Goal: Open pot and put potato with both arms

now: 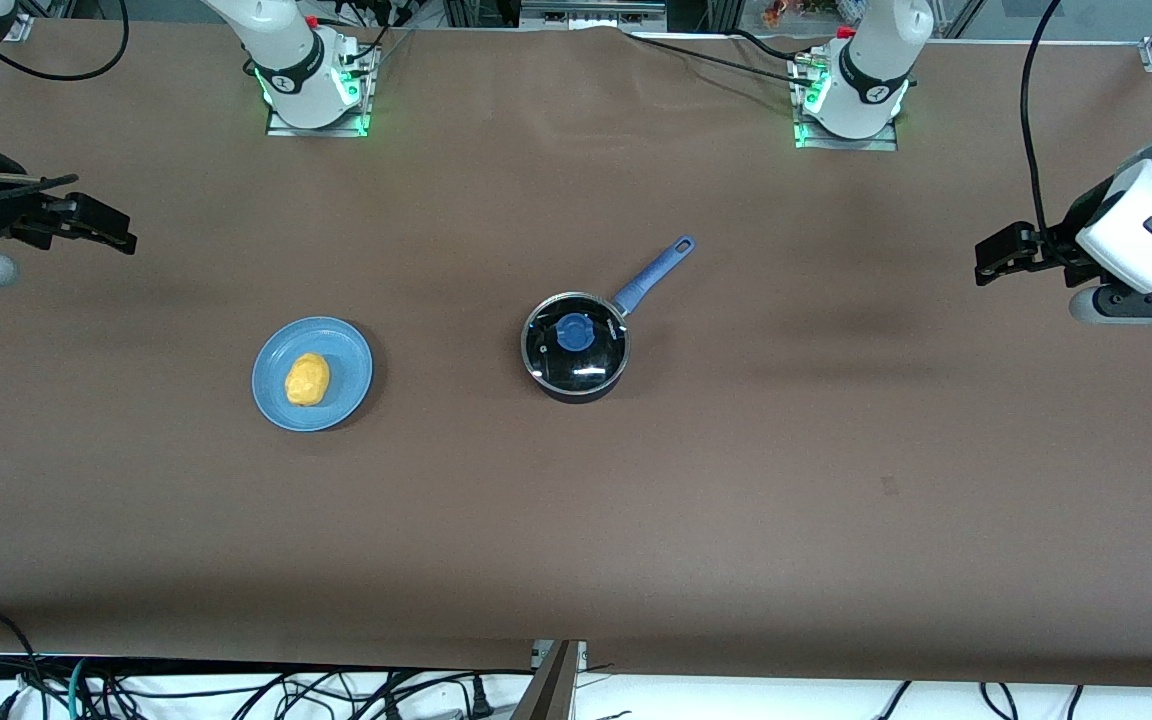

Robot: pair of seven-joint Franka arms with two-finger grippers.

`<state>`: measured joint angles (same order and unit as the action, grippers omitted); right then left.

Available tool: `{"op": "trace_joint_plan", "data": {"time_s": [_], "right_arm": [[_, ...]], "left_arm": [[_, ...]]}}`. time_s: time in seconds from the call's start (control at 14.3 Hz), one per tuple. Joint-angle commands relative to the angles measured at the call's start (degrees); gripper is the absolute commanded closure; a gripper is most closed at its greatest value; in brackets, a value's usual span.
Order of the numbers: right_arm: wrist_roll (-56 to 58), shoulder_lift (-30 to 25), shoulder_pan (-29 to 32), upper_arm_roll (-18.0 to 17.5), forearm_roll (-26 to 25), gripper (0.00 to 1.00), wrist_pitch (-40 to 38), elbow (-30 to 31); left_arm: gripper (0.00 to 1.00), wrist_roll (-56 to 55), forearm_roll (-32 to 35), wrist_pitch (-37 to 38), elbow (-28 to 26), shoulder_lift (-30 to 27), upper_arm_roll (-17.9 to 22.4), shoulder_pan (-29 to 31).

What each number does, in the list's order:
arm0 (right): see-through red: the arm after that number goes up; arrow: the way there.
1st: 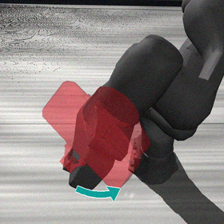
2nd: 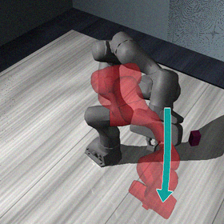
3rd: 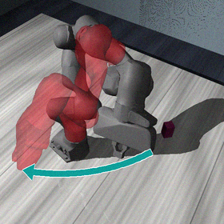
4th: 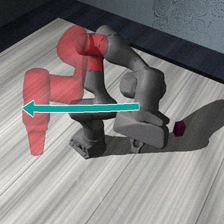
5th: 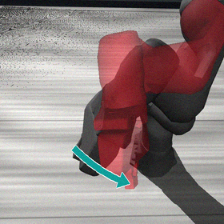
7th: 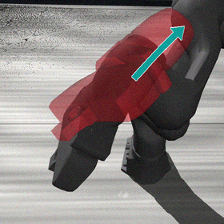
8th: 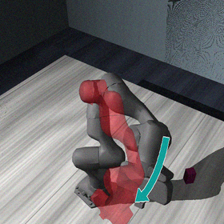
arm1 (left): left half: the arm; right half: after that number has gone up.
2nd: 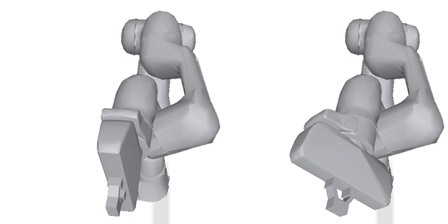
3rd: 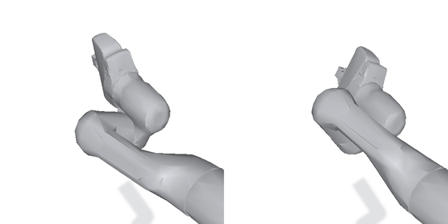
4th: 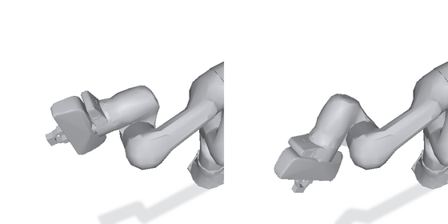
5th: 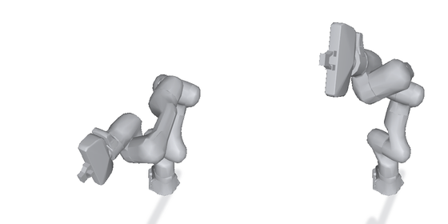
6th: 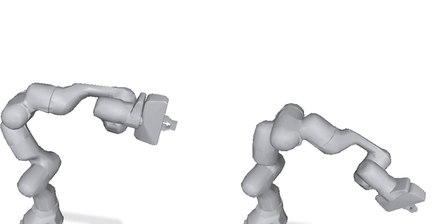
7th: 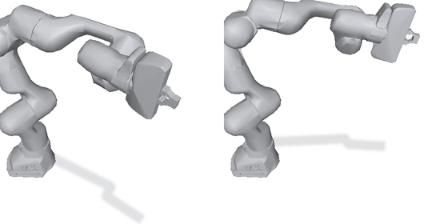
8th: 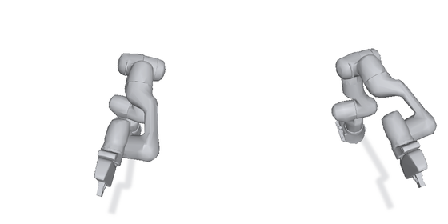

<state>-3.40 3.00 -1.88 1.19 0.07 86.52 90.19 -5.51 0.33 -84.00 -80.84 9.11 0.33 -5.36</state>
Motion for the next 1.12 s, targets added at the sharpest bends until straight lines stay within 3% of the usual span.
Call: {"op": "trace_joint_plan", "data": {"time_s": [0.0,1.05], "right_arm": [[0.2,-1.3,0.5,-0.3,-0.4,0.00,-0.7,0.9],[0.3,-0.9,0.5,0.0,-0.2,0.00,-1.1,1.0]], "left_arm": [[0.00,-0.6,-0.2,0.0,-0.7,-0.7,-0.5,0.5],[0.00,-0.6,-0.5,-0.1,-0.8,-0.7,-0.5,0.4]]}}
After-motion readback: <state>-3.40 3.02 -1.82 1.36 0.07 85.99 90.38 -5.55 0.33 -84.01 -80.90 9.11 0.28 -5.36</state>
